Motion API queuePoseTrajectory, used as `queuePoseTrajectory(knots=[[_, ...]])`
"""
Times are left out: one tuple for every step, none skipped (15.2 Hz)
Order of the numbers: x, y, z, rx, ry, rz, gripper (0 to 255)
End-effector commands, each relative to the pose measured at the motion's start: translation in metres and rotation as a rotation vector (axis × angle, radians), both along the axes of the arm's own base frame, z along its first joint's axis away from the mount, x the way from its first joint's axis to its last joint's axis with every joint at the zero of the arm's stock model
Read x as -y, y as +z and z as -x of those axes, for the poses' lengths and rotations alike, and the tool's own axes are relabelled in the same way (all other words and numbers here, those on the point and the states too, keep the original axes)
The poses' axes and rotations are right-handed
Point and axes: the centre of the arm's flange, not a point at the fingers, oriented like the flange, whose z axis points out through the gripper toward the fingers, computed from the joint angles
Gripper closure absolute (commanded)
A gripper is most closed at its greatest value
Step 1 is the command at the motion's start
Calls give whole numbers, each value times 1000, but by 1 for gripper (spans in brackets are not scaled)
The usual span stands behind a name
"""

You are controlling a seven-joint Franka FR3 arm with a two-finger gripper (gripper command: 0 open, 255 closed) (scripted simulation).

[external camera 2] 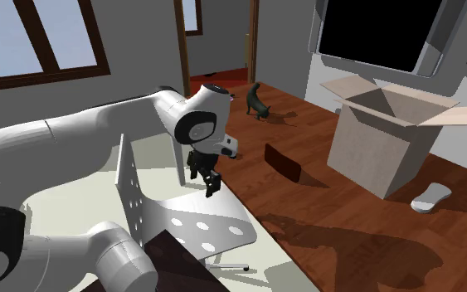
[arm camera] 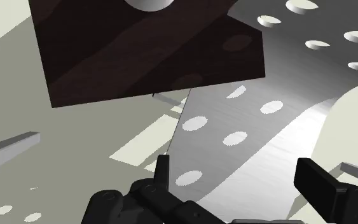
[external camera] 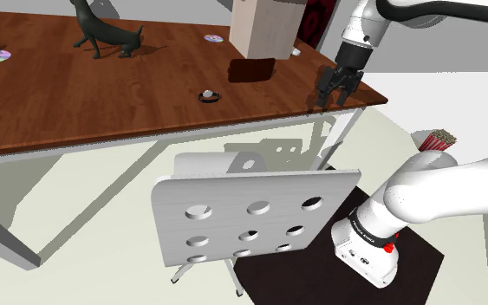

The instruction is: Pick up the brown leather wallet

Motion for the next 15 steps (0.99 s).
queuePoseTrajectory(knots=[[0, 0, 0, 0, 0, 0, 0], [8, -2, -9, 5, 42, 4, 0], [16, -4, -19, 9, 84, 7, 0], [23, -5, -29, 14, 126, 11, 0], [30, -7, -39, 19, 169, 15, 0], [37, -9, -49, 23, 211, 18, 0], [43, -10, -60, 28, 253, 22, 0], [49, -12, -71, 33, 295, 25, 0], [54, -13, -82, 38, 337, 29, 0], [59, -14, -94, 42, 379, 33, 0], [63, -15, -105, 47, 422, 36, 0], [67, -17, -117, 52, 464, 40, 0], [70, -18, -129, 56, 506, 44, 0], [73, -19, -141, 61, 548, 47, 0], [75, -20, -153, 66, 590, 51, 0]])
